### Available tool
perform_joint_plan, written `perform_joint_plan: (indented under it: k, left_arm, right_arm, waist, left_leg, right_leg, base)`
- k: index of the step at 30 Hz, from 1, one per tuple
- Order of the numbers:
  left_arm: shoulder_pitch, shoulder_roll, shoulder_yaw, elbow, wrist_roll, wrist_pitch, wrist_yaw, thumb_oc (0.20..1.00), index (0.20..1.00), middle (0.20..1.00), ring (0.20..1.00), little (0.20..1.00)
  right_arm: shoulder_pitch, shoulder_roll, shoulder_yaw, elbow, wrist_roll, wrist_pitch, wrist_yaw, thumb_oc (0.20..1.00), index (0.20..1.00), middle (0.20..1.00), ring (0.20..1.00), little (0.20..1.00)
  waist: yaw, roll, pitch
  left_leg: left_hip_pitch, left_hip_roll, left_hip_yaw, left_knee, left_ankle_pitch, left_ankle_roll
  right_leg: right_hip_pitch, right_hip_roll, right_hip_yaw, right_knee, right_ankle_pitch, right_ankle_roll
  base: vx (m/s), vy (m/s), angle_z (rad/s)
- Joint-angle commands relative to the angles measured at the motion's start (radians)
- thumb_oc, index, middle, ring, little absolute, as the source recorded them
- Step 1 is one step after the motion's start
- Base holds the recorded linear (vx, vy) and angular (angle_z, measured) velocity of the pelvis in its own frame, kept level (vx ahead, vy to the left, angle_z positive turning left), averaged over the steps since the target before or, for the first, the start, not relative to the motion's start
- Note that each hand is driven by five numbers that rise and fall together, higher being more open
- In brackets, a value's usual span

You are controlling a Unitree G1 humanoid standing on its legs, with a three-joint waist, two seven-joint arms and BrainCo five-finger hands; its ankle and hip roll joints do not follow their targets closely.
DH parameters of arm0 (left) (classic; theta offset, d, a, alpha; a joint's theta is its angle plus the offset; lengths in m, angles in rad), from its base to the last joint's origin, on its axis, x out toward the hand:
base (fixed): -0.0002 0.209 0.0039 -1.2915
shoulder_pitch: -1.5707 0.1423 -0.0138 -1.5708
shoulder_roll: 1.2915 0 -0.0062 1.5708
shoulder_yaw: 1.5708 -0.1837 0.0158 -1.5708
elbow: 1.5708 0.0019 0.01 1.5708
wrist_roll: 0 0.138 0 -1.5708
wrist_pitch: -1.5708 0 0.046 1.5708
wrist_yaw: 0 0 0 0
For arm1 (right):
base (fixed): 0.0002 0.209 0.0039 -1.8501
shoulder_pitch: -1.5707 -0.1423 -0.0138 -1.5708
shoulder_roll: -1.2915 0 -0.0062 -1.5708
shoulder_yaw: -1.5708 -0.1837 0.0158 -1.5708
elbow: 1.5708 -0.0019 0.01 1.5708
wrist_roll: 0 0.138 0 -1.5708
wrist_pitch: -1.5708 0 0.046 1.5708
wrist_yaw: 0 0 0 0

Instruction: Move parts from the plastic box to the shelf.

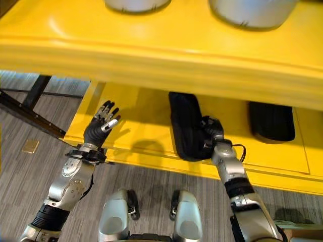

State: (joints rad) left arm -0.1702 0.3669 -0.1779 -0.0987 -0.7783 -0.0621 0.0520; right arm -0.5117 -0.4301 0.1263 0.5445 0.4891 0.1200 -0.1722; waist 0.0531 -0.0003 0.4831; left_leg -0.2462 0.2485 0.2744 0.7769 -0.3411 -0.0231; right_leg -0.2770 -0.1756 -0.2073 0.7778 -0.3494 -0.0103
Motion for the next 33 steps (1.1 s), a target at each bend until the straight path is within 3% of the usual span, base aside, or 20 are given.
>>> perform_joint_plan:
  k: [1,6,16,26,31,33]
  left_arm:
    - [0.001,-0.008,-0.015,-0.115,-0.086,-0.071,0.033,1.000,1.000,1.000,1.000,1.000]
    - [-0.052,-0.011,-0.049,-0.108,-0.076,-0.072,0.054,1.000,1.000,1.000,1.000,1.000]
    - [-0.140,-0.020,-0.128,-0.076,-0.079,-0.099,0.071,1.000,1.000,1.000,1.000,1.000]
    - [-0.196,-0.002,-0.177,-0.040,-0.105,-0.135,0.063,1.000,1.000,1.000,1.000,1.000]
    - [-0.212,0.000,-0.195,-0.021,-0.106,-0.166,0.053,1.000,1.000,1.000,1.000,1.000]
    - [-0.220,-0.001,-0.207,-0.013,-0.105,-0.171,0.057,1.000,1.000,1.000,1.000,1.000]
  right_arm:
    - [-0.005,0.021,-0.018,0.033,0.032,0.000,-0.015,0.200,0.200,0.200,0.200,0.200]
    - [-0.091,-0.017,-0.019,0.109,0.019,0.002,-0.023,0.200,0.200,0.200,0.200,0.200]
    - [-0.300,-0.120,0.042,0.284,-0.027,0.048,-0.031,0.200,0.200,0.200,0.200,0.200]
    - [-0.503,-0.162,0.093,0.459,0.031,0.086,-0.079,0.200,0.200,0.200,0.200,0.200]
    - [-0.536,-0.149,0.097,0.504,0.121,0.099,-0.124,0.200,0.200,0.200,0.200,0.200]
    - [-0.556,-0.139,0.101,0.538,0.082,0.095,-0.150,0.200,0.200,0.200,0.200,0.200]
  waist:
    - [0.022,-0.015,-0.034]
    - [0.023,-0.026,-0.003]
    - [0.026,-0.017,0.037]
    - [0.029,0.025,0.037]
    - [0.024,0.035,0.037]
    - [0.023,0.040,0.037]
  left_leg:
    - [-0.012,-0.003,0.026,0.045,-0.002,0.061]
    - [-0.078,0.023,0.024,0.137,-0.038,0.060]
    - [-0.184,0.022,-0.020,0.251,-0.088,0.058]
    - [-0.221,0.014,-0.032,0.186,-0.055,0.025]
    - [-0.221,0.020,-0.029,0.163,-0.044,0.015]
    - [-0.216,0.020,-0.028,0.150,-0.040,0.009]
  right_leg:
    - [0.018,-0.092,-0.124,0.045,0.076,0.013]
    - [-0.053,-0.119,-0.128,0.120,0.055,0.012]
    - [-0.194,-0.158,-0.079,0.243,0.018,0.021]
    - [-0.270,-0.163,-0.042,0.241,0.020,0.044]
    - [-0.280,-0.162,-0.034,0.232,0.022,0.048]
    - [-0.282,-0.160,-0.030,0.229,0.021,0.049]
  base:
    - [-0.09,-0.015,0.12]
    - [-0.12,-0.012,0.03]
    - [-0.09,0.029,0.06]
    - [-0.05,0.041,-0.03]
    - [-0.03,0.019,0.01]
    - [0.00,0.000,0.00]
